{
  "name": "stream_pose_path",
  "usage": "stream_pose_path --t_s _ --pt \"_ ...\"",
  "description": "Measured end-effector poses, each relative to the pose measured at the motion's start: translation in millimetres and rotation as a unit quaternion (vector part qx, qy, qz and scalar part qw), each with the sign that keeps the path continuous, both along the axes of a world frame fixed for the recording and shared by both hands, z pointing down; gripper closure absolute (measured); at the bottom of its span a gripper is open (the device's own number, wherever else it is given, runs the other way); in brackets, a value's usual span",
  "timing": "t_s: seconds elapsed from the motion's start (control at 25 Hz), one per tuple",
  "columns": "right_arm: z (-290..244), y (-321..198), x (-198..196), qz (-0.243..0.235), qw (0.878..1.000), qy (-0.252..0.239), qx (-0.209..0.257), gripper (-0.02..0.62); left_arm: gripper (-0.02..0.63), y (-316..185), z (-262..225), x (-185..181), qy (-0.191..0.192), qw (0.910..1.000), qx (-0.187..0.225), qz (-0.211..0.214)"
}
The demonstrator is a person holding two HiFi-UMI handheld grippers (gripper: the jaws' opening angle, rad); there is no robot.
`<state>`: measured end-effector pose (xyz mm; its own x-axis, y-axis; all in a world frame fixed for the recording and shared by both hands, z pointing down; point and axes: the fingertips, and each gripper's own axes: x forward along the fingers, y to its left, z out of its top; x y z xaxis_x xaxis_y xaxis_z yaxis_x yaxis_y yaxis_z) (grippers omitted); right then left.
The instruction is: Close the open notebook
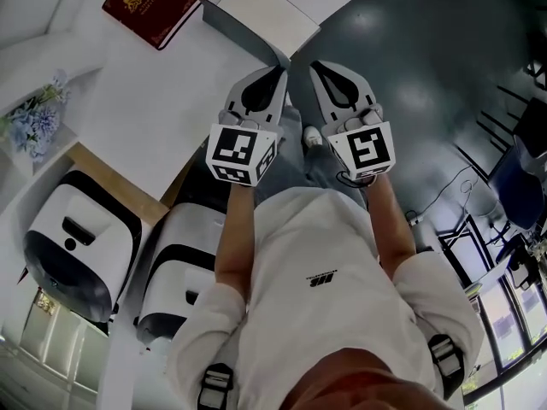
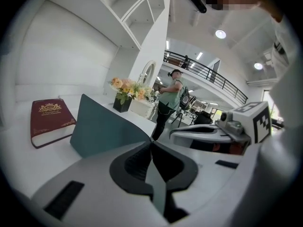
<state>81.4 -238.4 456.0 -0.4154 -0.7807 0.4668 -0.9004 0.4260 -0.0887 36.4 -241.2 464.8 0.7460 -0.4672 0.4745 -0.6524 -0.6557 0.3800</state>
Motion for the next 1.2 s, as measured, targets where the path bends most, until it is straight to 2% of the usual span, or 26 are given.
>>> stream_pose_path --t_s 0.68,1.2 --pt "18.0 -18.8 19.1 0.051 0.998 0.004 -0.021 0.597 0.606 -24.1 17.6 41.1 0.004 0.9969 -0.012 0.078" --pt "41.7 -23.7 38.2 0.090 0.995 0.004 -0.039 0.597 0.606 -38.9 43.3 66.9 -0.005 0.9948 -0.023 0.099"
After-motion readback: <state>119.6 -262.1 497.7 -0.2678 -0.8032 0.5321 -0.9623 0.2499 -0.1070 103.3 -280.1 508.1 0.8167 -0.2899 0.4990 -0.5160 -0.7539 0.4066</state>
